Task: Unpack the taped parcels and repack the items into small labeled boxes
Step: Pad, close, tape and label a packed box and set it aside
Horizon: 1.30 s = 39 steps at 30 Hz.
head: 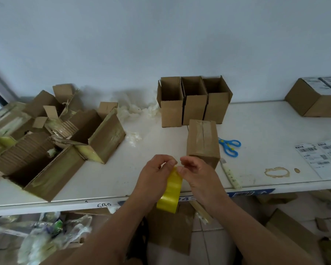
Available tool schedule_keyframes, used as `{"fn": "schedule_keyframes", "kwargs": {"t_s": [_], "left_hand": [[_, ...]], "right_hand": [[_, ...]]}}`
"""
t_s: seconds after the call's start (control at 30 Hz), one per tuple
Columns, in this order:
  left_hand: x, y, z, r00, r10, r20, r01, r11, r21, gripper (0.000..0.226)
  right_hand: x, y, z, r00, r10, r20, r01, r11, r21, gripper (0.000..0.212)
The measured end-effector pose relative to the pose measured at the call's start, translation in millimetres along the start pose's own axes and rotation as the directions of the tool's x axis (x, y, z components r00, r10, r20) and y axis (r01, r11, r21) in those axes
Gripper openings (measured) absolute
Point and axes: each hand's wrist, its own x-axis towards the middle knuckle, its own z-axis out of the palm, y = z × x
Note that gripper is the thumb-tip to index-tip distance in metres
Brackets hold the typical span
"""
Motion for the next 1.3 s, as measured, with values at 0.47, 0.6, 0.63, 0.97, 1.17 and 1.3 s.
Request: {"fn": "schedule_keyframes", "kwargs": {"t_s": [0.47, 0.6, 0.63, 0.97, 1.17, 1.3], "left_hand": [[-7.9, 1.3, 13.1, 0.982, 0.101, -0.160, -0.108, 0.994, -0.031, 0.022], [-7.1, -2.3, 14.2, 0.971, 0.190, -0.144, -0.184, 0.981, 0.054, 0.022], [-6.7, -2.7, 13.7, 0.969, 0.216, -0.124, -0.209, 0.976, 0.065, 0.028], [-1.9, -3.5, 14.5, 0.972, 0.233, -0.038, -0.225, 0.961, 0.163, 0.016], [-3.6, -0.7, 16.5, 0.981, 0.174, -0.084, -0.156, 0.970, 0.184, 0.021], [-6.8, -0.2, 17.8, 0.979, 0.136, -0.150, -0.107, 0.977, 0.187, 0.018]], "right_hand": [[1.5, -2.1, -0.8, 0.997, 0.075, -0.023, -0.073, 0.995, 0.062, 0.011], [0.3, -2.4, -3.8, 0.995, 0.094, -0.027, -0.090, 0.990, 0.105, 0.011], [0.1, -2.0, -4.5, 0.995, 0.093, -0.025, -0.090, 0.990, 0.108, 0.011], [-2.2, -1.4, -8.9, 0.999, 0.032, -0.014, -0.030, 0.995, 0.099, 0.007], [-1.8, -1.1, -3.8, 0.998, 0.030, -0.058, -0.023, 0.993, 0.120, 0.006], [0.7, -3.4, 1.8, 0.995, 0.028, -0.095, -0.015, 0.990, 0.140, 0.005]]}}
